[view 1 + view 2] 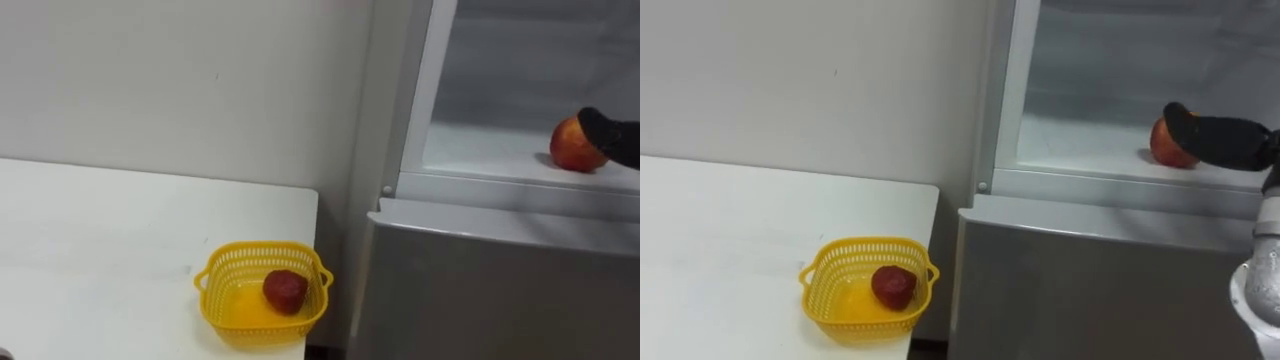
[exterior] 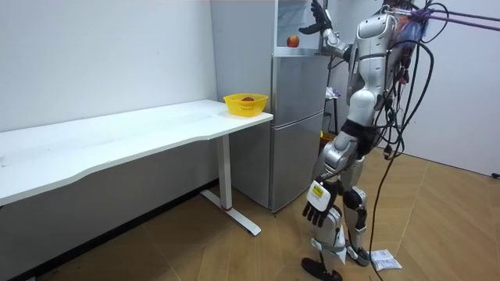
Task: Retrieve from the upper fridge
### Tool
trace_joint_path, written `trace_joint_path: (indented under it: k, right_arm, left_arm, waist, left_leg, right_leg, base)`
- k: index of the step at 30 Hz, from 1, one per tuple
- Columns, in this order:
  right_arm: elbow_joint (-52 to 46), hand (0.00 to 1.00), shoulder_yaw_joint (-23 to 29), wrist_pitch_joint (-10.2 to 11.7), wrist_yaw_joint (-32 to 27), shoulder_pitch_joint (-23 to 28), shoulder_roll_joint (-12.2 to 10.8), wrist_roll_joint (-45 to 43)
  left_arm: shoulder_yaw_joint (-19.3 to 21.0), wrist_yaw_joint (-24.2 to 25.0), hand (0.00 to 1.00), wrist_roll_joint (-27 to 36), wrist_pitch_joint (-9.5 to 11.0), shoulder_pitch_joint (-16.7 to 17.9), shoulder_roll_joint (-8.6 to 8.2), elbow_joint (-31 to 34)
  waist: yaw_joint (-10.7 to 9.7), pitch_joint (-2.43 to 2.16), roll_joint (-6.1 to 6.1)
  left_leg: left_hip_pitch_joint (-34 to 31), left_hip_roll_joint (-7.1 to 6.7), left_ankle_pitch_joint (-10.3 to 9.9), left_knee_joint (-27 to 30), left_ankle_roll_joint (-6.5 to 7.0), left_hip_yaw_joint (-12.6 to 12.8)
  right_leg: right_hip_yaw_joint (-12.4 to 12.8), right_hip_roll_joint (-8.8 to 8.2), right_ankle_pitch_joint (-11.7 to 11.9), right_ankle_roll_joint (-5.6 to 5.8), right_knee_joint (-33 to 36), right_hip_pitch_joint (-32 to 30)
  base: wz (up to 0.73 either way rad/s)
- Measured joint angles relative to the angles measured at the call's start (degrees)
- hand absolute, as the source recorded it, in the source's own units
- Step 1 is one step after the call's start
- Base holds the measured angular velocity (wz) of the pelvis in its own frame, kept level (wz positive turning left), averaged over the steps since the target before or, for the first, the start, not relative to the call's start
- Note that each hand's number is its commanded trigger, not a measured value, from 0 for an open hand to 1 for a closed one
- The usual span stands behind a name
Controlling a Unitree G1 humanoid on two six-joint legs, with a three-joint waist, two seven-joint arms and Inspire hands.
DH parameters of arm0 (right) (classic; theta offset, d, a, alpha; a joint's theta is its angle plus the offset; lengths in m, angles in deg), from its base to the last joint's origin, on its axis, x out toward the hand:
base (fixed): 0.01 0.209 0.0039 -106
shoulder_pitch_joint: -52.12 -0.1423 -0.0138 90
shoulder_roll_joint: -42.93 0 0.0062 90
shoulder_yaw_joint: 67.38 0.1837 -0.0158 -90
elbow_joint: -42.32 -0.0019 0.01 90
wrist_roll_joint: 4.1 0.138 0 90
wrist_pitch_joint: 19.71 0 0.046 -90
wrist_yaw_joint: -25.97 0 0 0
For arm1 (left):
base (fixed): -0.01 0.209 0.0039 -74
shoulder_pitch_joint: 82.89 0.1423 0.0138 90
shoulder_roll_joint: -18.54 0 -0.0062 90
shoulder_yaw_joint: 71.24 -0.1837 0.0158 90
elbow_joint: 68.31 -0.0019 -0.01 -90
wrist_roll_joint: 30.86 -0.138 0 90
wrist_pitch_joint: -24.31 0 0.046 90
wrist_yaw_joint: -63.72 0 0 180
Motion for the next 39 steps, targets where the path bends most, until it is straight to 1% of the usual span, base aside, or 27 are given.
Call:
trace_joint_path:
  k: [1, 3, 4, 5, 6, 7, 9, 11, 13, 15, 16, 18, 19, 20, 21, 23, 25, 28, 31, 34, 36, 37, 39]
  right_arm:
    - [0.31, 0.0, 0.0, -0.01, 0.01, -0.19, 0.24, -0.03]
    - [1.94, 0.0, -0.15, -0.17, 0.24, -1.31, 0.44, -0.01]
    - [2.79, 0.0, -0.26, -0.96, 0.64, -1.89, 0.67, 0.01]
    - [3.85, 0.0, -1.05, -1.31, 0.73, -2.32, 1.36, 0.1]
    - [4.2, 0.0, -1.57, -1.59, 0.98, -2.47, 1.83, 0.13]
    - [4.54, 0.0, -2.31, -2.15, 1.52, -2.98, 2.13, 0.11]
    - [4.85, 0.0, -2.91, -2.38, 2.13, -3.1, 2.51, 0.02]
    - [6.37, 0.0, -3.71, -2.92, 3.34, -3.12, 3.71, 0.09]
    - [6.5, 0.0, -3.85, -3.6, 4.29, -3.13, 4.04, 0.09]
    - [6.56, 0.0, -3.87, -3.72, 4.88, -3.15, 4.09, 0.09]
    - [7.42, 0.0, -4.38, -3.72, 5.48, -3.66, 4.33, 0.38]
    - [10.52, 0.0, -5.7, -3.96, 6.91, -5.78, 4.51, 1.02]
    - [11.85, 0.0, -6.16, -4.77, 7.97, -6.58, 4.72, 1.41]
    - [12.98, 0.0, -6.44, -5.34, 8.82, -7.28, 4.88, 2.11]
    - [13.24, 0.0, -6.58, -5.79, 9.13, -7.46, 5.06, 2.35]
    - [14.99, 0.0, -7.52, -6.3, 10.12, -8.5, 5.21, 2.43]
    - [16.55, 0.0, -8.34, -6.6, 10.71, -9.4, 5.21, 2.53]
    - [18.62, 0.0, -8.88, -7.46, 11.38, -10.7, 5.21, 2.57]
    - [20.35, 0.0, -9.3, -7.67, 12.22, -11.99, 5.21, 2.92]
    - [20.93, 0.0, -9.58, -7.5, 12.48, -12.44, 5.22, 3.36]
    - [23.81, 0.0, -9.99, -7.07, 12.53, -13.21, 5.91, 4.86]
    - [25.21, 0.0, -10.25, -7.05, 12.67, -13.33, 6.48, 5.89]
    - [26.45, 0.0, -10.38, -6.79, 13.12, -13.46, 6.71, 6.8]
  left_arm:
    - [0.03, 0.22, 0.0, -0.05, -0.14, 0.02, 0.29, 0.15]
    - [0.4, 0.91, 0.0, -0.09, -0.27, 0.13, 0.74, 0.21]
    - [0.89, 1.03, 0.0, -0.08, -0.39, 0.39, 0.85, 0.32]
    - [0.86, 0.99, 0.0, -0.04, -0.54, 0.42, 1.05, 0.33]
    - [0.86, 0.99, 0.0, -0.04, -0.62, 0.37, 1.15, 0.36]
    - [0.86, 0.88, 0.0, -0.04, -0.9, 0.35, 1.31, 0.39]
    - [0.88, 0.65, 0.0, -0.07, -1.39, 0.43, 1.42, 0.97]
    - [0.86, 0.43, 0.0, -0.07, -1.4, 0.46, 1.44, 1.7]
    - [0.85, 0.4, 0.0, -0.05, -1.47, 0.55, 1.45, 1.82]
    - [0.85, 0.35, 0.0, 0.01, -1.6, 0.57, 1.57, 1.92]
    - [0.85, 0.3, 0.0, 0.07, -1.88, 0.61, 1.59, 1.92]
    - [0.8, 0.25, 0.0, 0.09, -2.55, 0.89, 1.59, 1.92]
    - [0.8, -0.09, 0.0, 0.09, -2.65, 0.89, 1.59, 1.94]
    - [0.8, -0.37, 0.0, 0.09, -2.67, 1.1, 1.59, 1.96]
    - [0.8, -0.39, 0.0, 0.09, -2.72, 1.14, 1.59, 1.96]
    - [0.8, -0.6, 0.0, 0.08, -3.15, 1.15, 1.59, 2.04]
    - [0.8, -0.65, 0.0, 0.08, -3.48, 1.2, 1.63, 2.04]
    - [0.8, -0.74, 0.0, 0.08, -3.5, 1.33, 1.68, 2.08]
    - [0.8, -0.85, 0.0, 0.08, -3.54, 1.46, 1.68, 2.09]
    - [0.77, -1.0, 0.0, 0.06, -3.61, 1.37, 1.69, 2.06]
    - [0.71, -1.35, 0.0, 0.07, -3.63, 1.3, 1.72, 2.06]
    - [0.71, -1.49, 0.0, 0.07, -3.63, 1.29, 1.77, 2.08]
    - [0.54, -1.48, 0.0, 0.07, -3.63, 1.44, 1.77, 2.08]
  waist:
    - [0.03, -0.12, -0.22]
    - [0.11, -0.2, -0.61]
    - [0.2, -0.31, -0.87]
    - [0.24, -0.41, -1.13]
    - [0.29, -0.4, -1.23]
    - [0.25, -0.29, -1.41]
    - [0.21, -0.25, -1.57]
    - [0.22, -0.2, -1.76]
    - [0.3, -0.14, -1.67]
    - [0.37, -0.04, -1.52]
    - [0.36, 0.05, -1.36]
    - [0.0, -0.01, -1.23]
    - [-0.22, -0.12, -1.16]
    - [-0.23, -0.38, -1.05]
    - [-0.25, -0.5, -0.99]
    - [-0.14, -0.68, -0.72]
    - [-0.19, -0.73, -0.59]
    - [-0.17, -0.71, -0.57]
    - [-0.11, -0.65, -0.62]
    - [-0.13, -0.24, -0.71]
    - [-0.24, -0.15, -1.0]
    - [-0.06, -0.03, -1.27]
    - [-0.06, 0.04, -1.54]
  left_leg:
    - [-0.18, 0.0, 0.03, -0.02, -0.04, -0.11]
    - [-0.22, 0.03, 0.06, -0.01, -0.08, -0.22]
    - [-0.26, 0.01, 0.07, 0.05, -0.08, -0.45]
    - [-0.23, -0.02, 0.06, 0.21, -0.09, -0.67]
    - [-0.2, -0.03, 0.06, 0.28, -0.09, -0.71]
    - [-0.18, -0.04, 0.06, 0.28, -0.09, -0.84]
    - [-0.34, -0.08, 0.05, 0.34, -0.1, -1.25]
    - [-0.96, -0.26, 0.05, 0.5, -0.1, -2.01]
    - [-1.09, -0.31, 0.06, 0.61, -0.1, -2.19]
    - [-1.19, -0.35, 0.1, 0.67, -0.13, -2.37]
    - [-1.23, -0.37, 0.13, 0.67, -0.15, -2.43]
    - [-1.35, -0.45, 0.23, 0.67, -0.15, -2.58]
    - [-1.59, -0.49, 0.32, 0.67, -0.14, -2.65]
    - [-1.88, -0.54, 0.44, 0.67, -0.12, -2.74]
    - [-1.9, -0.57, 0.5, 0.67, -0.11, -2.74]
    - [-1.83, -0.67, 0.6, 0.54, -0.06, -2.78]
    - [-1.8, -0.72, 0.62, 0.51, -0.04, -2.78]
    - [-1.81, -0.76, 0.63, 0.46, -0.01, -2.8]
    - [-1.84, -0.76, 0.63, 0.45, -0.01, -2.79]
    - [-1.84, -0.76, 0.63, 0.45, -0.01, -2.82]
    - [-1.85, -0.78, 0.63, 0.49, -0.01, -2.93]
    - [-1.84, -0.79, 0.63, 0.51, -0.01, -3.03]
    - [-1.88, -0.81, 0.63, 0.57, -0.01, -3.11]
  right_leg:
    - [-0.18, 0.01, 0.0, 0.0, 0.0, -0.17]
    - [-0.78, 0.0, 0.0, 0.0, 0.01, -0.14]
    - [-1.17, -0.01, 0.01, -0.01, 0.02, -0.09]
    - [-1.37, -0.02, 0.01, -0.01, 0.03, 0.09]
    - [-1.43, -0.02, 0.01, 0.0, 0.02, 0.2]
    - [-1.51, -0.01, 0.01, 0.0, -0.01, 0.53]
    - [-1.85, 0.0, 0.01, 0.01, -0.02, 0.58]
    - [-2.07, -0.01, 0.01, 0.01, -0.03, 0.48]
    - [-2.06, -0.01, 0.01, 0.01, -0.03, 0.47]
    - [-1.99, 0.0, 0.0, 0.01, -0.03, 0.44]
    - [-2.0, -0.01, 0.0, 0.01, -0.02, 0.42]
    - [-2.16, -0.06, 0.0, 0.01, -0.02, 0.37]
    - [-2.18, -0.08, 0.0, 0.01, -0.02, 0.2]
    - [-2.15, -0.11, 0.0, 0.01, 0.01, -0.16]
    - [-2.15, -0.12, 0.01, 0.0, 0.01, -0.31]
    - [-2.13, -0.21, 0.01, 0.0, 0.03, -0.31]
    - [-2.12, -0.25, 0.01, 0.0, 0.03, -0.28]
    - [-2.13, -0.28, 0.01, 0.0, 0.02, -0.29]
    - [-2.13, -0.29, 0.01, 0.0, 0.03, -0.28]
    - [-2.18, -0.29, 0.01, 0.0, 0.01, -0.25]
    - [-2.3, -0.29, 0.01, 0.0, -0.01, -0.21]
    - [-2.38, -0.29, 0.01, 0.0, -0.02, -0.16]
    - [-2.44, -0.29, 0.01, 0.0, -0.02, -0.12]
  base:
    - [0.04]
    - [0.05]
    - [0.09]
    - [0.1]
    - [0.1]
    - [0.08]
    - [0.12]
    - [0.15]
    - [0.06]
    - [0.0]
    - [0.0]
    - [0.02]
    - [0.04]
    - [0.03]
    - [0.0]
    - [0.0]
    - [0.0]
    - [0.0]
    - [0.0]
    - [0.0]
    - [0.02]
    - [0.0]
    - [0.0]
